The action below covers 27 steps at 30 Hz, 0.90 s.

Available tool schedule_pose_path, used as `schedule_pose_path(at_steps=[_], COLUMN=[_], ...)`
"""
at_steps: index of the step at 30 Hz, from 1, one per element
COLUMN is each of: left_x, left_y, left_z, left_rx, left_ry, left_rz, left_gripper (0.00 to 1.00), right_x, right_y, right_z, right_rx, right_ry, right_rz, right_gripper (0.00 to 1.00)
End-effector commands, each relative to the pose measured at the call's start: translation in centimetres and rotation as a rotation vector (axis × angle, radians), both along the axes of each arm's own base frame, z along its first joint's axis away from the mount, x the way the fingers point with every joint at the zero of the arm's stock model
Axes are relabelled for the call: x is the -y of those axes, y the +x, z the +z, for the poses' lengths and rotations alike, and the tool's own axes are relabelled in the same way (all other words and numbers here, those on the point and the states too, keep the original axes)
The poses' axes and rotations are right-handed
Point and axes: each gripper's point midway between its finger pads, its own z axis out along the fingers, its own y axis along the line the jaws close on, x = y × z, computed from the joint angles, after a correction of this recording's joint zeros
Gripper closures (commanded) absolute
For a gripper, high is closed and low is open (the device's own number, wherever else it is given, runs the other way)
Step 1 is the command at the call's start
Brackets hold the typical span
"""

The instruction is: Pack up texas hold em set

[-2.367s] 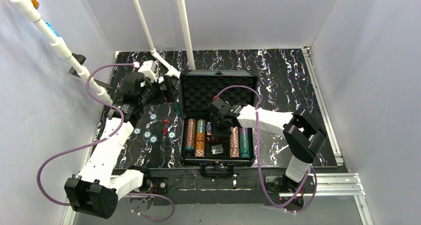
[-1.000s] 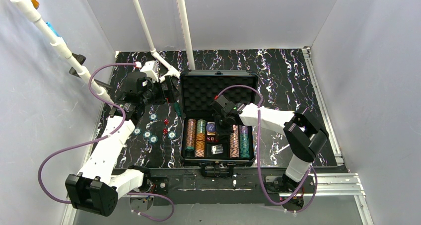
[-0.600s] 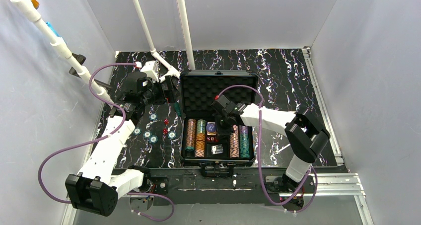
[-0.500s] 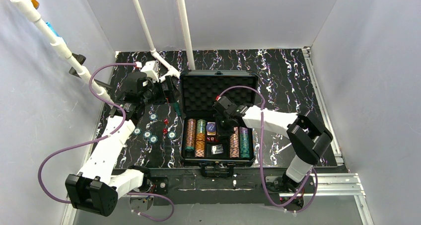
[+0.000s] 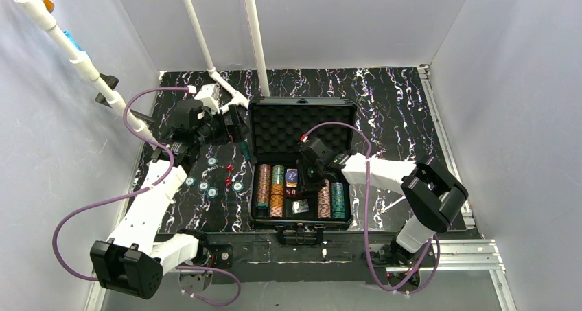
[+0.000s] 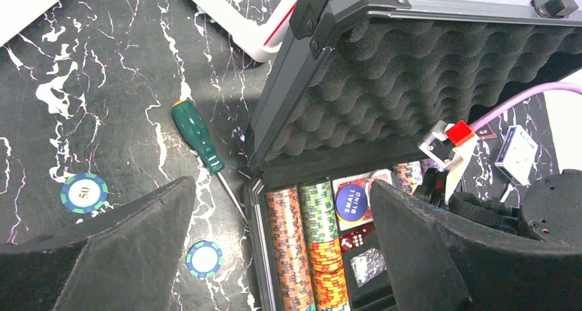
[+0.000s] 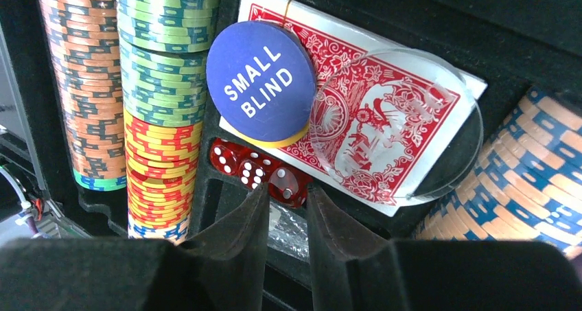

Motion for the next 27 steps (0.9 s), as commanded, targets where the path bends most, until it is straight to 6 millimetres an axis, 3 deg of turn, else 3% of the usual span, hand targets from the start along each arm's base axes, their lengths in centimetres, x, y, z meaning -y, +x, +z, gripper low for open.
schedule_pose_path(at_steps=[1, 10, 19, 27], left_x=[0.1, 0.1, 0.3, 0.2], left_y=[-0.1, 0.0, 0.0, 0.0], left_z=[0.0, -0.2, -0.3, -0.4], left_rx=[0.006, 0.0, -0.007, -0.008], left_ry=[0.01, 0.01, 0.005, 0.008], left_rz=[-0.01, -0.01, -0.015, -0.011], left_gripper=[0.01, 0.0, 0.01, 0.01], right_x=[1.0, 1.3, 1.3, 0.8], right_y=[1.9, 1.6, 1.5, 2.8], right_z=[-2.3, -3.1, 0.7, 1.6], right_rx=[0.086, 0.079, -0.148, -0.11], right_ry=[-0.036, -0.044, 0.071, 0.069], right_rz=[-0.041, -0.035, -0.076, -0.07], right_gripper=[0.67, 0.69, 0.91, 0.92])
